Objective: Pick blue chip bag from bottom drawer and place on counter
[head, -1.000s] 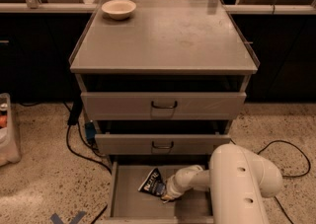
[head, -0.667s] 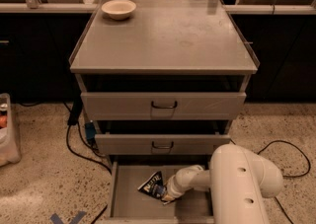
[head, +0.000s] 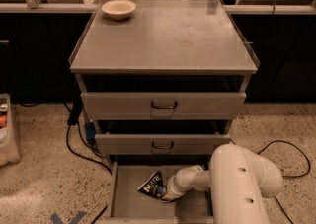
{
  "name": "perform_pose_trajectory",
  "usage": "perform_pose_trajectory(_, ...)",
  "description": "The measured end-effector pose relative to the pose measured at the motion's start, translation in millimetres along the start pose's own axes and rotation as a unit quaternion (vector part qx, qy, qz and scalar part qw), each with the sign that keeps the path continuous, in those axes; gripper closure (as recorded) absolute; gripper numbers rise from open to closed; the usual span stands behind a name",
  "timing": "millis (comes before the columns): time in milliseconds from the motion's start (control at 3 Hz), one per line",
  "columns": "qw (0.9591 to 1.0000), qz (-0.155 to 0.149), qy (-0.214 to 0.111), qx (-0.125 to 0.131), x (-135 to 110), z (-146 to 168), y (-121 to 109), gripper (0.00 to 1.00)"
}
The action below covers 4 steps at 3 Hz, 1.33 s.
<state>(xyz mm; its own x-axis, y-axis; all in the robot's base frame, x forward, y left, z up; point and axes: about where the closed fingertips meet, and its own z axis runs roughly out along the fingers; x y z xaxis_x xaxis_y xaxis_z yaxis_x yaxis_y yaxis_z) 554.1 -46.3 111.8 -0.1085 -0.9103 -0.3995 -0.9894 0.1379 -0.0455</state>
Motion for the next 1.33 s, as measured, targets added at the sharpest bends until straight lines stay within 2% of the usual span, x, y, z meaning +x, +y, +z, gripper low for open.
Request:
perform_pose_trajectory(333,1.0000,0.000,0.000,0.000,-1.2,-2.9,-0.2,1.00)
perform_pose_trajectory(667,0.9997,-0.014,0.012,0.015,-7.1,-24.4,-9.3,1.00)
perform_pose_trajectory(1000,0.9980,-0.038,0.020,0.047,-21.3,-68.8,-26.4,1.00)
perform_pose_trajectory(1333,0.9943,-0.067,0.026,0.079,-42.8,-124.1,-47.4,1.00)
